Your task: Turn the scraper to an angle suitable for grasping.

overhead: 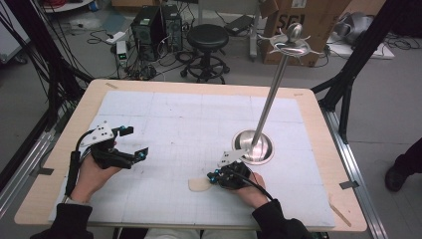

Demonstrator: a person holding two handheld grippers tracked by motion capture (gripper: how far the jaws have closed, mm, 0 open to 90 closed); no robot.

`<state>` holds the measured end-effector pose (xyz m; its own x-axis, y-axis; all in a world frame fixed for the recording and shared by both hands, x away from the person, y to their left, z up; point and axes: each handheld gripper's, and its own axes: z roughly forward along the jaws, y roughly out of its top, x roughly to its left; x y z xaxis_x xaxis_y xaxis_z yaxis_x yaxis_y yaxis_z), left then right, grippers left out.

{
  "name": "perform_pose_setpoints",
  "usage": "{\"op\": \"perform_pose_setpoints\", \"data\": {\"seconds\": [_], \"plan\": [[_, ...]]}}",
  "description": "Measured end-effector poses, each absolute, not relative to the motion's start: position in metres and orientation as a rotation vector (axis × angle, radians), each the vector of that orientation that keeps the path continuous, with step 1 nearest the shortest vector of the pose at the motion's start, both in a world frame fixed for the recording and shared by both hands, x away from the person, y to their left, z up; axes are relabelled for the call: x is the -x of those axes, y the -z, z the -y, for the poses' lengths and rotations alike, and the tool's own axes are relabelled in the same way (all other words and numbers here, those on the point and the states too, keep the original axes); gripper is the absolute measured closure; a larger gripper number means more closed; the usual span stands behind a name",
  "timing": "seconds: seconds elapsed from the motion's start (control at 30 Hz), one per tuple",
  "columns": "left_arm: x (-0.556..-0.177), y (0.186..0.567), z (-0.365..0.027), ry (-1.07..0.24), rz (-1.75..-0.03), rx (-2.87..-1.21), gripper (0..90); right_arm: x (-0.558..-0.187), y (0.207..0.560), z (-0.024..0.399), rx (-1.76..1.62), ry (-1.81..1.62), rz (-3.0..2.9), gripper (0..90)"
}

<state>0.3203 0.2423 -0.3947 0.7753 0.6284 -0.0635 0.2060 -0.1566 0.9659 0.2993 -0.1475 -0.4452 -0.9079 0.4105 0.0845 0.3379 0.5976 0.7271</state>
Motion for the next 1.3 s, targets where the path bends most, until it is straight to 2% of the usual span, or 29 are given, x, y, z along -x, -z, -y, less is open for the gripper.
{"op": "perform_pose_setpoints", "data": {"seconds": [0.47, 0.6, 0.73, 0.77, 0.97, 1.3], "plan": [[-0.320, 0.395, -0.242, -0.419, -0.653, -1.724, 1.7, -0.260, 0.445, 0.162, -0.555, -1.226, -2.791, 90.0], [-0.321, 0.395, -0.241, -0.418, -0.652, -1.725, 1.7, -0.259, 0.442, 0.166, -0.527, -1.230, -2.743, 90.0], [-0.321, 0.395, -0.241, -0.415, -0.651, -1.721, 1.7, -0.264, 0.430, 0.192, -0.616, -1.318, -2.647, 90.0], [-0.321, 0.395, -0.241, -0.416, -0.652, -1.721, 1.7, -0.266, 0.429, 0.210, -0.680, -1.322, -2.610, 90.0], [-0.321, 0.395, -0.240, -0.420, -0.649, -1.723, 1.7, -0.268, 0.437, 0.252, -0.851, -1.294, -2.549, 90.0], [-0.322, 0.397, -0.238, -0.416, -0.646, -1.722, 1.7, -0.271, 0.447, 0.256, -0.893, -1.203, -2.585, 90.0]]}}
